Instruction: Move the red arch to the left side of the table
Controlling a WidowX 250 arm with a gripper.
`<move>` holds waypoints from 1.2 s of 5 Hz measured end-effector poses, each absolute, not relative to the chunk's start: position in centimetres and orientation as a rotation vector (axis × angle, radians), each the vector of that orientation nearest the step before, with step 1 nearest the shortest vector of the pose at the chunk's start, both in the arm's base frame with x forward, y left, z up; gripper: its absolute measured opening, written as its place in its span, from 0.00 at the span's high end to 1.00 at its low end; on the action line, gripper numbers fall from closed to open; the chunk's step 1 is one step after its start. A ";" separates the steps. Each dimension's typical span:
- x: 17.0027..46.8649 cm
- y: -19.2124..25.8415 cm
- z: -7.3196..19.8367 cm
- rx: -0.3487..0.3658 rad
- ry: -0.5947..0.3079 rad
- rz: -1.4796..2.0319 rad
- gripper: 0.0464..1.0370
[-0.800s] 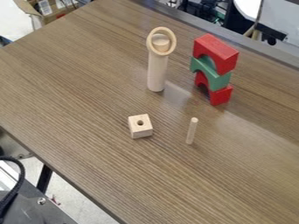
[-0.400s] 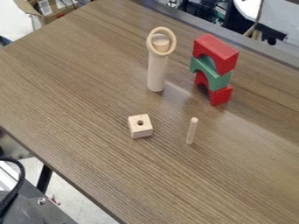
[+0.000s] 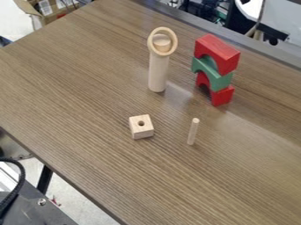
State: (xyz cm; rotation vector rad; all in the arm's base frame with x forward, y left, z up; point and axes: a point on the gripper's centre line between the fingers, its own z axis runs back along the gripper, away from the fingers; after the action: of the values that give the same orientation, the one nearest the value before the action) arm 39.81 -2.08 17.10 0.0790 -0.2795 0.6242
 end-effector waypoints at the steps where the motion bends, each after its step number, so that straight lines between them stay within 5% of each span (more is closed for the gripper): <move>1: 39.9 -2.5 16.6 0.051 -0.272 0.653 0.04; 6: 38.4 -3.3 13.1 -0.005 -0.160 0.753 0.04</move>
State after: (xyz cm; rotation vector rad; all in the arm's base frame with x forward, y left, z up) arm 38.37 -3.27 13.06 -0.0048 -0.1603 0.7534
